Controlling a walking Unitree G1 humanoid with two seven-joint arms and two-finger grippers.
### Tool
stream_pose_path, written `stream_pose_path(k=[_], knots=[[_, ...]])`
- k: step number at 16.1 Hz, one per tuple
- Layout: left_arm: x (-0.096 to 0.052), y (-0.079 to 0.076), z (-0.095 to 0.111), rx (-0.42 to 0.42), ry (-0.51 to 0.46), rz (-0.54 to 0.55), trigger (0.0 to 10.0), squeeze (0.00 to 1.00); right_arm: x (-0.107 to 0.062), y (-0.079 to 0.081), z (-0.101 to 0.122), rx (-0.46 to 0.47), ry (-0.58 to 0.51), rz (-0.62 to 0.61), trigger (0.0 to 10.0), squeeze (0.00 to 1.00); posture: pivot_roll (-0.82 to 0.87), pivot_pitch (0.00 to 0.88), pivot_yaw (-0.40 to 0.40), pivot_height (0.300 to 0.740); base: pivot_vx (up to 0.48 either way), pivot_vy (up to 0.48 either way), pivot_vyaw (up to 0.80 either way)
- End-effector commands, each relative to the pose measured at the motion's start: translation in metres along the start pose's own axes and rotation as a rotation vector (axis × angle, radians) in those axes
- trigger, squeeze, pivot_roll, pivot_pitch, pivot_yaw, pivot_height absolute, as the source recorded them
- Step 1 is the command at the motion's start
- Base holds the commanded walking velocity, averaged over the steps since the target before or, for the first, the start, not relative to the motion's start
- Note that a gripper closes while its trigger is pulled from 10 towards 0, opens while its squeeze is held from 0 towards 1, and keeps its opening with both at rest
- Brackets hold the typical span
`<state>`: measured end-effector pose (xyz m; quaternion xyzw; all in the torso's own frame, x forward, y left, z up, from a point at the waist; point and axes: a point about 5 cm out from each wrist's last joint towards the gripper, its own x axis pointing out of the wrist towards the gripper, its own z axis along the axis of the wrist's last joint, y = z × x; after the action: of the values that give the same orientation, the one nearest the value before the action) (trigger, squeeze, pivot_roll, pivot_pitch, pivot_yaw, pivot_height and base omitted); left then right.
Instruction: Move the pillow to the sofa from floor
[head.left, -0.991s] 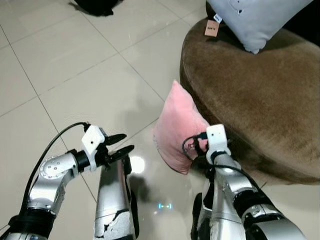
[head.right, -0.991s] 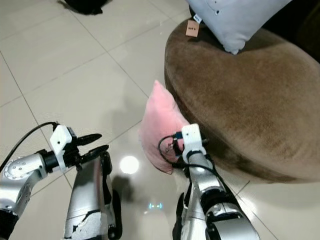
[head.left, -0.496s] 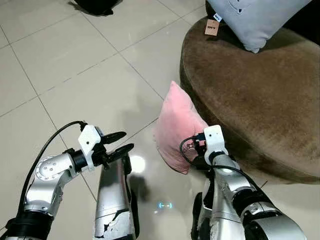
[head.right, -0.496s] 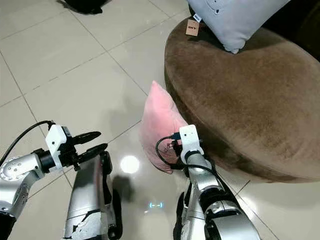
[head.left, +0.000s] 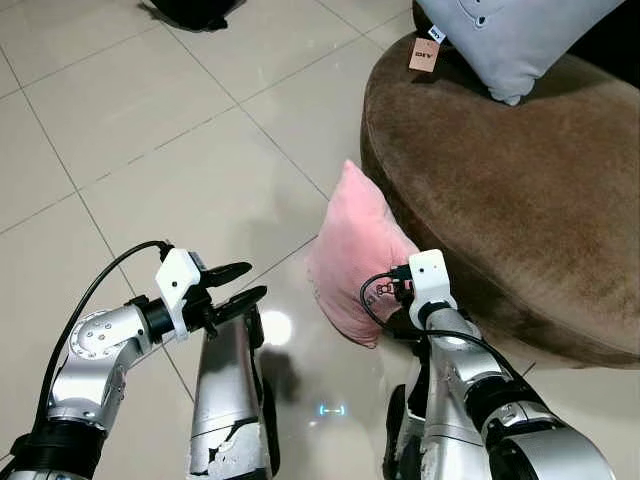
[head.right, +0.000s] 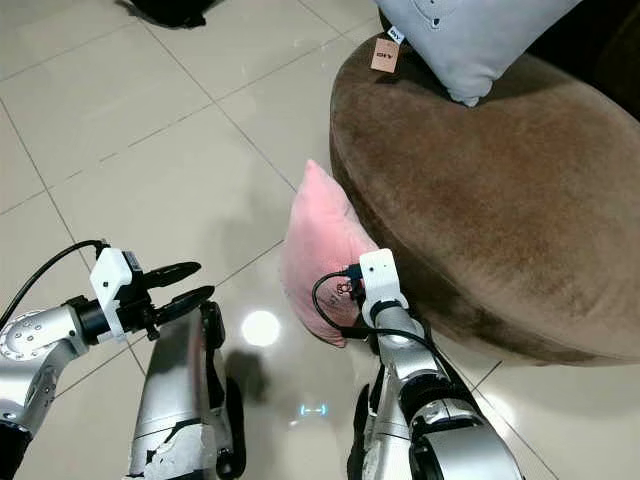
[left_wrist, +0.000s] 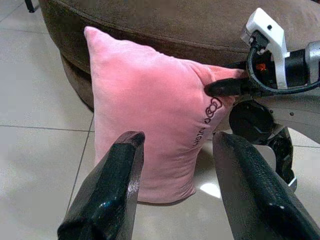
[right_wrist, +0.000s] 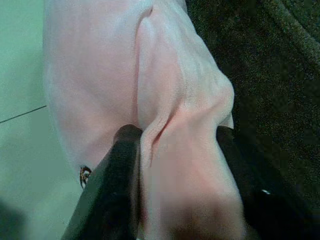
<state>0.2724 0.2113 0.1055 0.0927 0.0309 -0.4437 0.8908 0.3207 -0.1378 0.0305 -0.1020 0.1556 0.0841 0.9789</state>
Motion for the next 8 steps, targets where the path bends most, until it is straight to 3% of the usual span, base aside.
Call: stream_pose_path(k=[1,8], knots=[[-0.0060,0.0005,-0.0032,0.003,0.017,0.003,10.0,0.00,-0.0023,0.0047,-0.0078,-0.003,0.027,0.028,0.0,0.00,0.26,0.291,0.049,0.485,0.000,0.000,0.00],[-0.0011,-0.0017,-0.0030,0.002,0.010,0.006,10.0,0.00,-0.0023,0.0061,-0.0078,-0.003,0.025,0.043,0.0,0.00,0.26,0.288,0.051,0.485,0.000,0.000,0.00]])
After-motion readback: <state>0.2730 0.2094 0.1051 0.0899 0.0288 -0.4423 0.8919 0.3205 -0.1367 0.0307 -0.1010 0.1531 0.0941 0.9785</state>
